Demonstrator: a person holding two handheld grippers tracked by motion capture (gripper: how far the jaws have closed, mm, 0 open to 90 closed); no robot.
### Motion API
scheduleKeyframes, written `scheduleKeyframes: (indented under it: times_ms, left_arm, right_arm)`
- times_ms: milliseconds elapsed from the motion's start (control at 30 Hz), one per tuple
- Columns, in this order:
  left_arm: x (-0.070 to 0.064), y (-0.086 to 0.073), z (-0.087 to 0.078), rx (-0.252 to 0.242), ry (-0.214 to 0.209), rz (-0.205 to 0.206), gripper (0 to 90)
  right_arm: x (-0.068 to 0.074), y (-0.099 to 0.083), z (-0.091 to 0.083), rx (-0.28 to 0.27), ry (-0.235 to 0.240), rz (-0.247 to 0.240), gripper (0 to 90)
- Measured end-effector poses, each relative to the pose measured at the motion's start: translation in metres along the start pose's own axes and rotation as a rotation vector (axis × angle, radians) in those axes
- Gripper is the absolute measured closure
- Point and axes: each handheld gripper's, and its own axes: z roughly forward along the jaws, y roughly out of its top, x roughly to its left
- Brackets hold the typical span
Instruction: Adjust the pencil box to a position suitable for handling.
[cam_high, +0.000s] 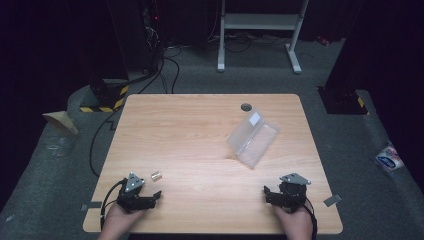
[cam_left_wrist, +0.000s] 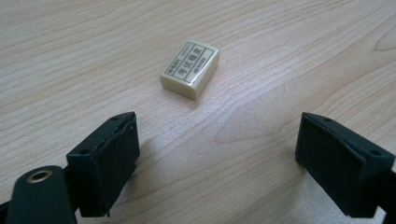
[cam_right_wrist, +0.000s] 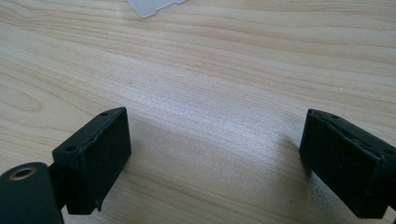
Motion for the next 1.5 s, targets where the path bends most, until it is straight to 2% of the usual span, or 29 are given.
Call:
scheduleKeyframes:
  times_ms: [67, 267, 467, 567, 600, 800, 867, 1000, 1033, 1167, 1233, 1367, 1500]
  left_arm:
    - [0.001, 0.000, 0.000, 0.004, 0.000, 0.008, 13.8]
    - [0.003, 0.000, -0.001, -0.002, -0.014, -0.001, 14.4]
    - [0.002, 0.000, -0.001, -0.001, 0.001, 0.005, 14.6]
    - [0.003, 0.000, 0.000, 0.007, 0.013, -0.007, 10.2]
    - [0.006, 0.000, -0.002, 0.026, 0.031, -0.028, 10.1]
    - [0.016, -0.003, -0.008, 0.053, 0.047, -0.036, 9.8]
    - [0.019, -0.004, -0.009, 0.046, 0.052, -0.042, 10.9]
    - [0.025, -0.008, -0.011, 0.024, 0.051, -0.027, 12.4]
    - [0.026, -0.008, -0.010, 0.019, 0.052, -0.043, 12.4]
    - [0.030, -0.008, -0.008, 0.023, 0.066, -0.055, 6.5]
    - [0.031, -0.008, -0.007, 0.022, 0.059, -0.053, 4.7]
    - [0.031, -0.008, -0.007, 0.024, 0.071, -0.067, 4.3]
    - [0.031, -0.007, -0.006, 0.032, 0.072, -0.056, 2.0]
  right_arm:
    - [0.000, 0.000, 0.000, 0.000, 0.000, -0.002, 8.6]
    - [0.000, 0.000, 0.000, 0.000, 0.000, 0.000, 8.6]
    - [0.000, 0.000, 0.000, 0.000, 0.000, 0.000, 8.6]
    - [0.000, 0.000, 0.000, -0.004, 0.007, -0.008, 11.9]
    - [0.000, 0.001, -0.001, -0.011, 0.021, -0.009, 15.0]
    - [-0.002, 0.001, -0.003, -0.028, 0.028, -0.008, 16.4]
    - [-0.003, 0.001, -0.004, -0.037, 0.026, -0.008, 17.8]
    - [-0.002, 0.002, -0.005, -0.044, 0.024, 0.001, 20.0]
    - [-0.002, 0.002, -0.004, -0.044, 0.023, -0.006, 21.0]
    - [0.001, 0.003, -0.006, -0.045, 0.017, -0.006, 25.5]
    - [0.001, 0.005, -0.007, -0.051, 0.016, -0.007, 27.4]
    - [0.002, 0.009, -0.008, -0.078, 0.020, 0.003, 28.2]
    - [0.001, 0.012, -0.005, -0.085, 0.021, 0.008, 30.6]
